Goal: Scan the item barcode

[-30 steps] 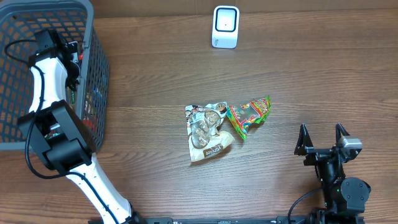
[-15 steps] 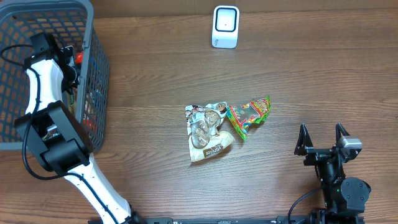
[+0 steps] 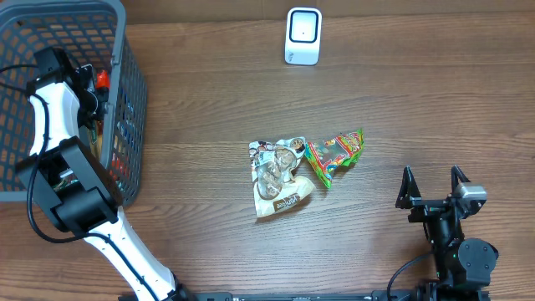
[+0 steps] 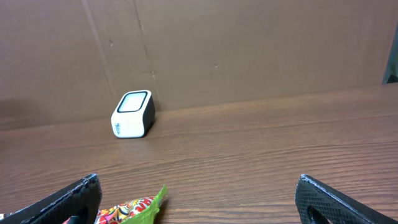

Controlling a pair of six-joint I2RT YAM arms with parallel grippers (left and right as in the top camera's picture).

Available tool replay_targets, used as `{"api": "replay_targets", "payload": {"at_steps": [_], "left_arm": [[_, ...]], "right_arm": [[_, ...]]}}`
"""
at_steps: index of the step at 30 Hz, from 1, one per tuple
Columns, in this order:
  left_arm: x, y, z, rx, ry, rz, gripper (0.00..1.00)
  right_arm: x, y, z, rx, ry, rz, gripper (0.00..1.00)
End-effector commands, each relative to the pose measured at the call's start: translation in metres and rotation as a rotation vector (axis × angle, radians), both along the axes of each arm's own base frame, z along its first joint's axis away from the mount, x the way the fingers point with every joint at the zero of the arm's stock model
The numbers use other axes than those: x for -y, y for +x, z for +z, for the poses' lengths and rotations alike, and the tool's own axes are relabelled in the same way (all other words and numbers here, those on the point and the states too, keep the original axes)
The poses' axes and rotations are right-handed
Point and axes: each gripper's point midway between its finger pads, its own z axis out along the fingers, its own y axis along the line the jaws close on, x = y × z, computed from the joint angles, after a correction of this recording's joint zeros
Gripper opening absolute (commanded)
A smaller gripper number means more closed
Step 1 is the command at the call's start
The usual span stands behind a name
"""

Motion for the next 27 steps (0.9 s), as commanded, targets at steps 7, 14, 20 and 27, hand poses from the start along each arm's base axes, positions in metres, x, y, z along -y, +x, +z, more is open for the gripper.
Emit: {"api": "replay_targets", "payload": {"at_steps": [7, 14, 20, 27], "left_arm": [[-0.003, 0.001, 0.043, 0.061, -0.008, 0.021, 0.99], [0.003, -0.016, 0.067, 0.042, -0.02, 0.064, 0.93], [0.001, -0.02, 0.094, 0.084, 0.011, 0.086, 0.93], [-0.016, -0.033, 0.094, 0.052, 0.054, 0.128, 0.94]], "right_arm": [[0.002, 0.0, -0.002, 0.003, -0.003, -0.012, 1.0], [0.002, 0.0, -0.002, 0.003, -0.004, -0.012, 1.0], [0.002, 0.0, -0.002, 0.003, -0.003, -0.012, 1.0], [0.002, 0.0, -0.002, 0.003, -0.003, -0.012, 1.0]]}}
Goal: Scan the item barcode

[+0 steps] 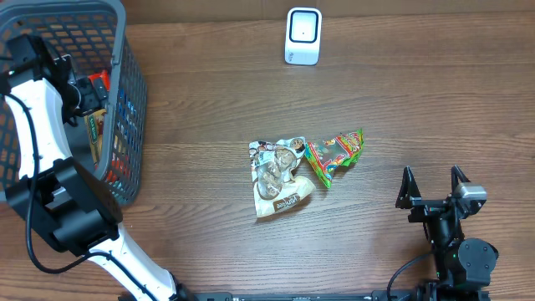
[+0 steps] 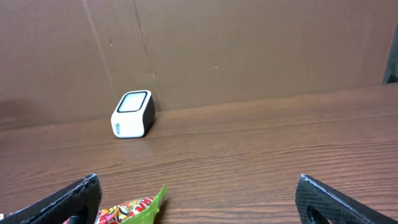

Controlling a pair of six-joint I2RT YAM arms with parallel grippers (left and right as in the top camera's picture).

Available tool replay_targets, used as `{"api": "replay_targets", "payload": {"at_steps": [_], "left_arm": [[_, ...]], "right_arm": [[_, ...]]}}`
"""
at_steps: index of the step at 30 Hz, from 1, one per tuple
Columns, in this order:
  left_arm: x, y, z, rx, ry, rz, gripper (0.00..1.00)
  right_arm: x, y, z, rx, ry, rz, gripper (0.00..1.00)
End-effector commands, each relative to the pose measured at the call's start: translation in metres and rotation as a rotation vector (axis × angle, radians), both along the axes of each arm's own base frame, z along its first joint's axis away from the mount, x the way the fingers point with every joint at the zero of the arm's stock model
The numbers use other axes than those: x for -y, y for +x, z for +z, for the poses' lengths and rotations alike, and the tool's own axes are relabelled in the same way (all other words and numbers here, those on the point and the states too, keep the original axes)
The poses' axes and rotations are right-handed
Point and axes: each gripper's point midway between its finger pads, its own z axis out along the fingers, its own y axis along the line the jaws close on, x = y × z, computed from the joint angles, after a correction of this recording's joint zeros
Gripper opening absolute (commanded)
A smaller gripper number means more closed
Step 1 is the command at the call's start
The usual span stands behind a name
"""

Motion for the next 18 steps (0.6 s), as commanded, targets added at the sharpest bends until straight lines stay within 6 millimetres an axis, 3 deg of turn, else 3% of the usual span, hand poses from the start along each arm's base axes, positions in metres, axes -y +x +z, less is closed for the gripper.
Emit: {"api": "replay_targets", "payload": {"at_steps": [1, 5, 18], "left_arm": [[-0.015, -0.005, 0.016, 0.025, 0.035, 0.044, 0.94], [-0.023, -0.007, 0.008, 0.026, 0.028, 0.058, 0.94], [-0.001, 0.012, -0.027, 0.015, -0.056, -0.059, 0.95]], "right_arm": [[0.002, 0.0, -0.002, 0.002, -0.003, -0.011, 1.0], [0.002, 0.0, -0.002, 0.002, -0.003, -0.011, 1.0], [0.002, 0.0, -0.002, 0.002, -0.003, -0.011, 1.0]]}}
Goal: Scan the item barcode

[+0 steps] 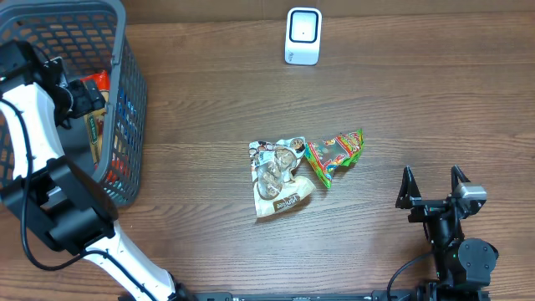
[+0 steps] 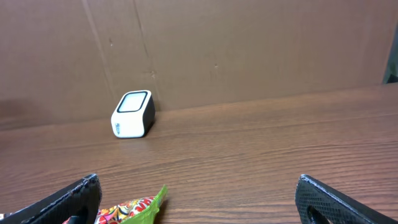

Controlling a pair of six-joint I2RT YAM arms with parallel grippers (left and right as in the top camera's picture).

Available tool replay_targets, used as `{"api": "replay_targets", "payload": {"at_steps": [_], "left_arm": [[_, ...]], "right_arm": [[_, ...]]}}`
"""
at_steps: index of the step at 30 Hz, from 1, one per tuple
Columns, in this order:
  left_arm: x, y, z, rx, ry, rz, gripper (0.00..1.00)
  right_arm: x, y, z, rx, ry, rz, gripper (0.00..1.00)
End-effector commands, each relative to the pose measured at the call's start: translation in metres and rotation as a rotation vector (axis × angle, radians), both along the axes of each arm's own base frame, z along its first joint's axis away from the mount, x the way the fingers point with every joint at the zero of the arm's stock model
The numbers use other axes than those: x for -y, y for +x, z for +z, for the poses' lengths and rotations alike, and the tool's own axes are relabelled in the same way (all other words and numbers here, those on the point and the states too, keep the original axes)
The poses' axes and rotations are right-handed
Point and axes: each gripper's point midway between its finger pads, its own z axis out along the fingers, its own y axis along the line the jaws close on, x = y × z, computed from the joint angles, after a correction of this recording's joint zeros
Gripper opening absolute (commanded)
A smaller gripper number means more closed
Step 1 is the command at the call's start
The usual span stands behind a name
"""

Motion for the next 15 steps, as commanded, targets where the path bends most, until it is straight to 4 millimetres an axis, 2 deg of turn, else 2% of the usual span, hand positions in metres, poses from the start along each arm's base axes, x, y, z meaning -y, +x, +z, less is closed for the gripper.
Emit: {"api": "replay_targets", "payload": {"at_steps": [1, 15], "left_arm": [[0.007, 0.003, -0.017, -0.019, -0.03, -0.026, 0.95], [0.006, 0.003, -0.048, -0.072, -0.056, -0.025, 0.95]], "right_arm": [[0.002, 0.0, -0.002, 0.002, -0.004, -0.012, 1.0], [0.002, 0.0, -0.002, 0.002, -0.004, -0.012, 1.0]]}}
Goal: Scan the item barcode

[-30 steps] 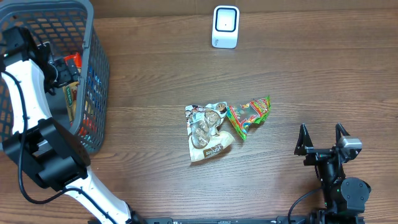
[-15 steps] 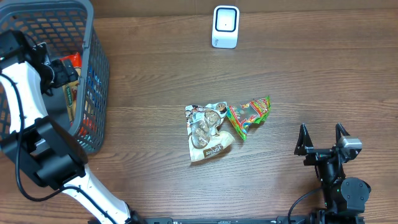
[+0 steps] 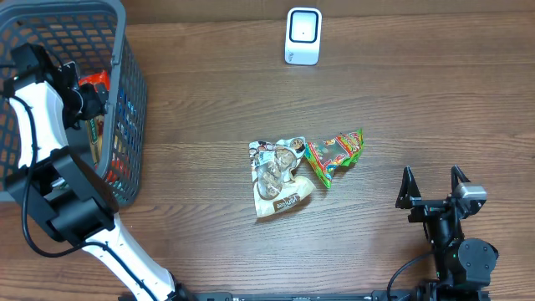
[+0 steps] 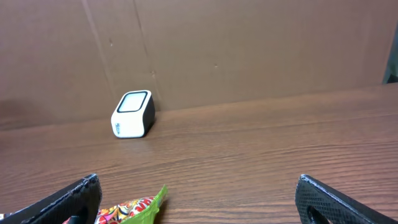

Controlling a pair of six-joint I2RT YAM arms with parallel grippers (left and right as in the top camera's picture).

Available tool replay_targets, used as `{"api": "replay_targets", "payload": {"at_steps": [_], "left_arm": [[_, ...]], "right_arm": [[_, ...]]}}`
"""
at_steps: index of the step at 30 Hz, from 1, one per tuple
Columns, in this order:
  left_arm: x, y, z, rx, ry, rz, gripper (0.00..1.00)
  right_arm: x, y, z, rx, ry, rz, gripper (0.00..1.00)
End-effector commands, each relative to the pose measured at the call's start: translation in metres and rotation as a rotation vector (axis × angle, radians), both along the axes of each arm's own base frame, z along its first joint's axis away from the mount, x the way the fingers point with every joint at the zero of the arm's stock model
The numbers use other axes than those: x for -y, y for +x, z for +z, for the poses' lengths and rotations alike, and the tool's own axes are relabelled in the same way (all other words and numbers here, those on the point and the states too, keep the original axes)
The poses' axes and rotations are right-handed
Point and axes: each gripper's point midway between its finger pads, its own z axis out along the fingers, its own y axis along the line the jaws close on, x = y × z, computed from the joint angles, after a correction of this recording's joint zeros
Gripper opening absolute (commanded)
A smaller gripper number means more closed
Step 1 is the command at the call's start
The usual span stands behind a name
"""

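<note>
The white barcode scanner [image 3: 303, 35] stands at the table's far edge, also seen as the white scanner [image 4: 132, 114] in the right wrist view. Two packets lie mid-table: a clear-and-brown snack bag [image 3: 278, 177] and a green-red packet [image 3: 334, 154], whose corner [image 4: 134, 210] shows by my right fingers. My left gripper [image 3: 88, 100] is down inside the grey basket [image 3: 132, 109], among a red item [image 3: 94, 81] and a green-tan packet [image 3: 94, 138]; its jaws are hidden. My right gripper [image 3: 433, 186] rests open near the front right, holding nothing.
The basket fills the far left corner and holds several packets. A brown cardboard wall [image 4: 249, 50] stands behind the scanner. Bare wood table [image 3: 435, 100] lies between the packets and the scanner.
My left arm has shifted slightly right inside the basket, its gripper still low near the red item. The right arm and the table packets have not moved.
The left gripper was in the basket by its right wall. Then its arm stood further left, with the gripper still among the items. Now it has come back a little to the right. The right gripper stayed open and still throughout.
</note>
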Motion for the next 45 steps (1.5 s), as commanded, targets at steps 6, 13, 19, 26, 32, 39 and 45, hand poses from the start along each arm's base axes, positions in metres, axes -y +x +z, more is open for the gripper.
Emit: {"api": "replay_targets", "payload": {"at_steps": [6, 13, 19, 26, 32, 39, 45], "left_arm": [[0.002, -0.002, -0.026, -0.042, -0.027, -0.01, 0.95], [0.002, -0.007, -0.048, -0.094, -0.039, -0.006, 0.94], [-0.001, -0.007, -0.049, -0.096, -0.025, -0.002, 0.94], [-0.004, -0.013, -0.065, -0.143, -0.019, 0.005, 0.93], [-0.002, -0.019, -0.079, -0.187, -0.029, 0.028, 0.89], [-0.019, -0.032, -0.079, -0.23, 0.02, 0.109, 0.9], [-0.024, -0.034, -0.079, -0.224, 0.017, 0.126, 0.9]], "right_arm": [[0.002, 0.0, -0.002, 0.002, -0.003, -0.012, 1.0], [0.002, 0.0, -0.002, 0.002, -0.003, -0.012, 1.0], [0.002, 0.0, -0.002, 0.002, -0.003, -0.012, 1.0], [0.002, 0.0, -0.002, 0.002, -0.004, -0.012, 1.0], [0.002, 0.0, -0.002, 0.002, -0.003, -0.012, 1.0], [0.002, 0.0, -0.002, 0.002, -0.003, -0.012, 1.0], [0.002, 0.0, -0.002, 0.002, -0.003, -0.012, 1.0]]}}
